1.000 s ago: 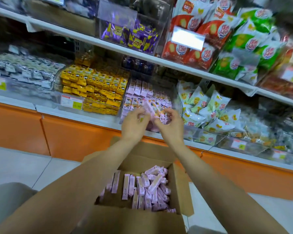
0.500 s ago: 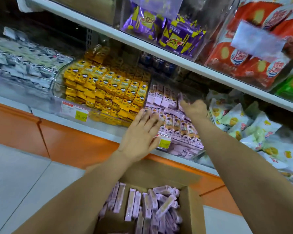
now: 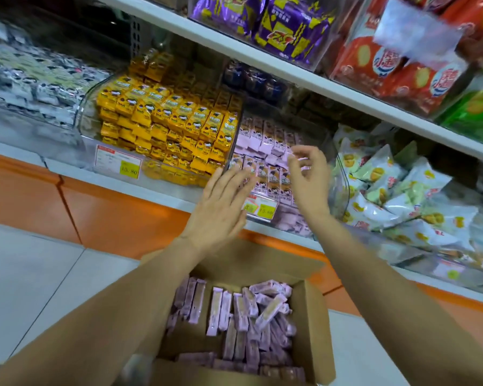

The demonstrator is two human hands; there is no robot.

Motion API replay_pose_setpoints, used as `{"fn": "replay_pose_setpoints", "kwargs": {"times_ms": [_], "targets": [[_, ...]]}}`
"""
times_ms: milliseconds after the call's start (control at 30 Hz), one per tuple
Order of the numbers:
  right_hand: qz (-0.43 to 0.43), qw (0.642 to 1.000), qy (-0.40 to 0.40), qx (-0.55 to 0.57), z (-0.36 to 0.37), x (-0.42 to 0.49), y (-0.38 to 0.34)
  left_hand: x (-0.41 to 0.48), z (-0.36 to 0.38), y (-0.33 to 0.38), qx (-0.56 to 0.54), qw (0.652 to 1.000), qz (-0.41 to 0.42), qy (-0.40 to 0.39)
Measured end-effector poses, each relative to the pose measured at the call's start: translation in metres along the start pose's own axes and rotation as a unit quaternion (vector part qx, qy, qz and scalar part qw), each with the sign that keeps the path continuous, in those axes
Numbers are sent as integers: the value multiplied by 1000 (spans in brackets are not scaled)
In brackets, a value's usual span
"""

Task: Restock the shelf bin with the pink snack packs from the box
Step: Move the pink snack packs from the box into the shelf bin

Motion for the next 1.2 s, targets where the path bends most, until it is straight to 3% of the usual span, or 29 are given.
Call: {"fn": "replay_pose_setpoints", "kwargs": {"times_ms": [133, 267, 400, 467, 567, 667, 867, 1000, 1200], "targets": [[-41, 993, -78, 79, 26, -86, -19, -61, 4, -5, -25, 997, -68, 25], [48, 978, -201, 24, 86, -167, 64, -139, 71, -15, -19, 983, -118, -141], [183, 922, -336, -56, 141, -246, 171, -223, 144, -16, -22, 938, -140, -316], [219, 899, -369, -90, 157, -271, 203, -246, 158, -14, -36, 935, -146, -322], [196, 876, -405, -173, 183, -287, 237, -255, 161, -10, -66, 940, -149, -301], [247, 836, -451, -191, 213, -306, 272, -254, 159, -8, -83, 941, -154, -289], [252, 823, -412, -298, 234, -320, 299, -259, 167, -10, -88, 934, -168, -303], [280, 845, -388, -238, 225, -321, 296, -258, 166, -10, -86, 934, -173, -301], [328, 894, -299, -55, 191, -301, 272, -251, 158, -5, -46, 943, -140, -300]]}}
Point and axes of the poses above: each hand's wrist, its own x-axis towards the middle knuckle, its own z-axis out of the palm, y = z × x, the point moved 9 cm from there along x, towards the middle knuckle, and after that the axes turned 1 degree about -x, right-handed, at the moved point
